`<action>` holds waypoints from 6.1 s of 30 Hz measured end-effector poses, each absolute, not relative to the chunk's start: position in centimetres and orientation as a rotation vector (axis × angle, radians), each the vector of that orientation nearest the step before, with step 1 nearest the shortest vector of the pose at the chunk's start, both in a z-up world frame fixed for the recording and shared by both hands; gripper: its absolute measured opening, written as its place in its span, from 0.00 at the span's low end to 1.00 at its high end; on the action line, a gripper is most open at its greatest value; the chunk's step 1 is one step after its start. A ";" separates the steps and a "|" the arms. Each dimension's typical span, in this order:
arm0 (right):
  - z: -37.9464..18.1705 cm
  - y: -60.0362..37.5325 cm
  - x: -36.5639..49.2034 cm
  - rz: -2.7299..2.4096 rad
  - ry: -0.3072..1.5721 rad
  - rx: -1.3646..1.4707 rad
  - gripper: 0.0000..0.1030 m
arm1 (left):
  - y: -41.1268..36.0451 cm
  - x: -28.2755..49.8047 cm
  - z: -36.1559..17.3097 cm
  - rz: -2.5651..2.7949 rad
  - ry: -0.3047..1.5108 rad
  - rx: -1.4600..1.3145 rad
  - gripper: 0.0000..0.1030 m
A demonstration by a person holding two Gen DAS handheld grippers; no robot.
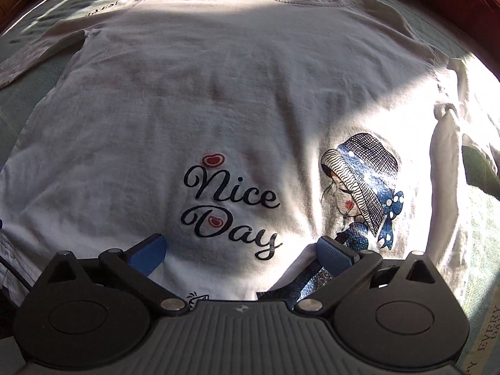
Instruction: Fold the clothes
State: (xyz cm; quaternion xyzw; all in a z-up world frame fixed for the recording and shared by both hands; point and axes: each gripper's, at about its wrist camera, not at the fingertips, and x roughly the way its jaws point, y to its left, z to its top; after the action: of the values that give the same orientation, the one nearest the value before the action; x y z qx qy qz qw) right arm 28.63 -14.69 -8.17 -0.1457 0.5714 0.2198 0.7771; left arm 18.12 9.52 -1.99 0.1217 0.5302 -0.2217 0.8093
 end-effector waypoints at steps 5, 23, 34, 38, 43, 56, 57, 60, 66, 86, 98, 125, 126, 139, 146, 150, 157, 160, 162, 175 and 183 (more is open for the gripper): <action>-7.8 -15.3 28.6 0.531 1.240 -0.344 1.00 | 7.4 16.1 -3.6 -0.430 1.211 0.257 0.68; -6.2 -21.3 26.4 0.731 1.119 -0.496 1.00 | -1.1 19.2 -4.0 -0.384 1.041 0.280 0.75; -7.8 -24.0 24.4 0.720 1.076 -0.440 1.00 | -0.9 15.2 -3.0 -0.337 1.207 0.175 0.76; -8.0 -23.9 24.2 0.711 1.056 -0.432 1.00 | -0.7 16.8 -3.9 -0.309 1.207 0.132 0.76; -7.9 -24.2 23.9 0.732 1.036 -0.445 1.00 | -0.1 16.0 -3.3 -0.292 1.259 0.103 0.77; -3.6 -24.3 33.6 0.574 0.922 -0.304 1.00 | 3.5 30.7 -2.8 -0.191 0.962 0.142 0.78; -4.3 -24.4 34.4 0.567 0.931 -0.292 1.00 | 3.5 31.8 -3.1 -0.192 0.953 0.116 0.78; -6.4 -24.8 36.7 0.543 0.959 -0.257 1.00 | 3.4 33.5 -4.5 -0.186 1.007 0.072 0.78; -7.8 -28.2 35.6 0.442 1.007 -0.149 1.00 | 5.0 32.8 -5.6 -0.175 1.042 0.011 0.83; -4.0 -25.7 35.2 0.313 0.900 -0.101 1.00 | 7.2 38.2 -3.9 -0.041 0.993 -0.261 0.84; -6.7 -23.3 47.2 0.427 0.926 -0.038 1.00 | 7.5 41.6 -5.7 0.137 0.955 -0.343 0.84; -8.3 -16.8 58.3 0.423 0.892 -0.086 1.00 | 12.8 53.4 -6.7 0.097 0.925 -0.312 0.87; -8.2 -16.8 58.4 0.417 0.887 -0.090 1.00 | 13.0 53.4 -6.5 0.100 0.919 -0.320 0.87; -7.7 -16.4 53.9 0.447 0.913 -0.084 1.00 | 11.7 54.1 -6.8 -0.006 0.928 -0.381 0.88; -6.4 -17.2 55.6 0.391 0.876 -0.040 1.00 | 11.5 53.7 -4.0 0.004 0.880 -0.340 0.88; -4.9 -19.1 52.8 0.378 0.893 0.018 1.00 | 11.6 50.4 -4.0 0.020 0.906 -0.370 0.88; -4.0 -22.2 52.6 0.344 0.912 0.120 1.00 | 11.5 45.9 -6.2 0.080 0.986 -0.423 0.93; -3.5 -23.5 53.2 0.325 0.908 0.159 1.00 | 10.1 47.3 -5.5 0.073 1.018 -0.364 0.92; -3.2 -24.4 53.5 0.313 0.906 0.184 1.00 | 9.2 46.9 -5.1 0.059 1.022 -0.362 0.92; -4.1 -40.4 44.3 0.123 0.980 0.507 1.00 | 3.3 44.4 -2.6 -0.028 1.048 -0.349 0.93; -7.1 -51.5 40.6 -0.075 0.874 0.749 0.99 | -3.1 45.5 -2.5 -0.144 1.088 -0.280 0.93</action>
State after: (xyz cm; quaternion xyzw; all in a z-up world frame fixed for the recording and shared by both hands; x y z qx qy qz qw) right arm 40.61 -51.50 -7.14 0.3541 0.4132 -0.0354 0.8382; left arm 45.50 -3.10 -2.52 -0.1326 0.5155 -0.0683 0.8438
